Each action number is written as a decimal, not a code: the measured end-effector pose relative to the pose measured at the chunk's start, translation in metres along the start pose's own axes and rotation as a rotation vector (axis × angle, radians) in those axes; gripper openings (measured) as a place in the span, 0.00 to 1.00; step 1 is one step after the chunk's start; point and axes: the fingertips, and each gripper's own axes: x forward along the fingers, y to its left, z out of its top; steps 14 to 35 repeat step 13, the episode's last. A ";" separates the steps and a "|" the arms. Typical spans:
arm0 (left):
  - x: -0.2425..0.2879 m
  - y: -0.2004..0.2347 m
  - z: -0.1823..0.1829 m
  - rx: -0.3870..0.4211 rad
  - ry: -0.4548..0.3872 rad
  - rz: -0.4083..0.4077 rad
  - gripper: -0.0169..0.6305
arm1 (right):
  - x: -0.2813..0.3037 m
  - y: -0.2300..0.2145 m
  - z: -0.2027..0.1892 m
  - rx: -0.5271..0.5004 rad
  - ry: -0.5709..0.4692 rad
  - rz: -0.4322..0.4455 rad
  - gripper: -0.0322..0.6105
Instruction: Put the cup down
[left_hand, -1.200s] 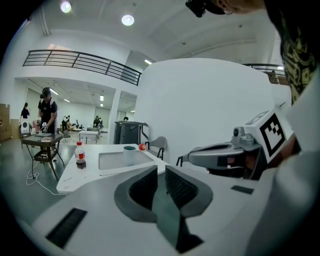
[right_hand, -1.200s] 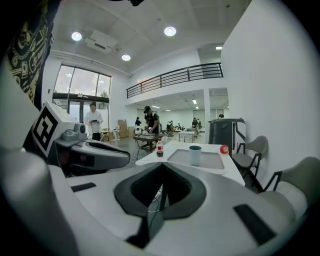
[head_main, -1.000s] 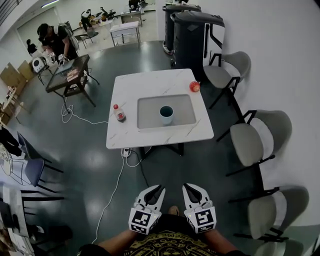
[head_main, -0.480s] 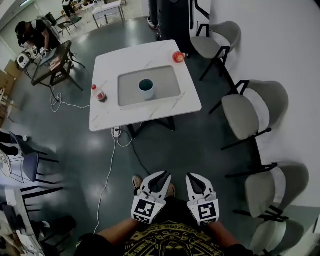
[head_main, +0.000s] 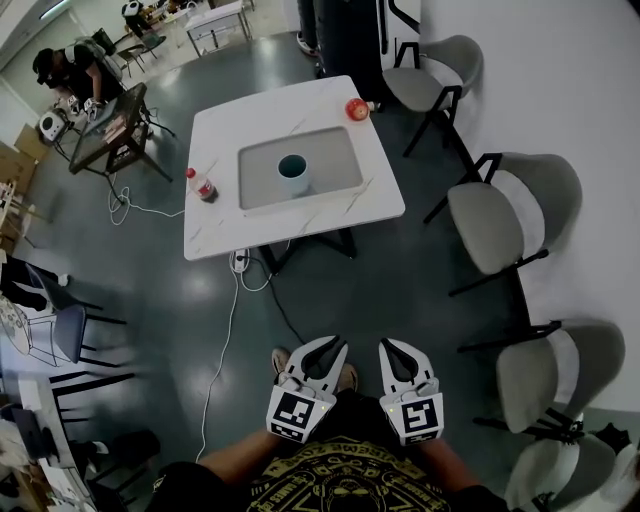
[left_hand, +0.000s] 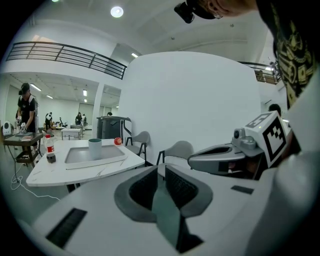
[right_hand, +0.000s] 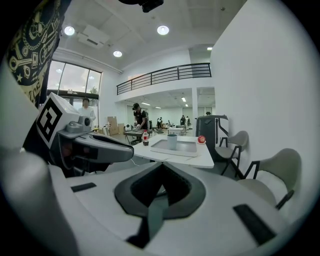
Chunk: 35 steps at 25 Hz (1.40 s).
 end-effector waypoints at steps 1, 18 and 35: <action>-0.001 0.001 0.000 0.001 0.000 0.003 0.11 | 0.001 0.000 -0.001 0.001 -0.004 -0.001 0.05; -0.010 0.009 0.005 0.009 -0.002 0.024 0.11 | 0.004 0.005 0.002 -0.004 -0.006 0.011 0.05; -0.010 0.009 0.005 0.009 -0.002 0.024 0.11 | 0.004 0.005 0.002 -0.004 -0.006 0.011 0.05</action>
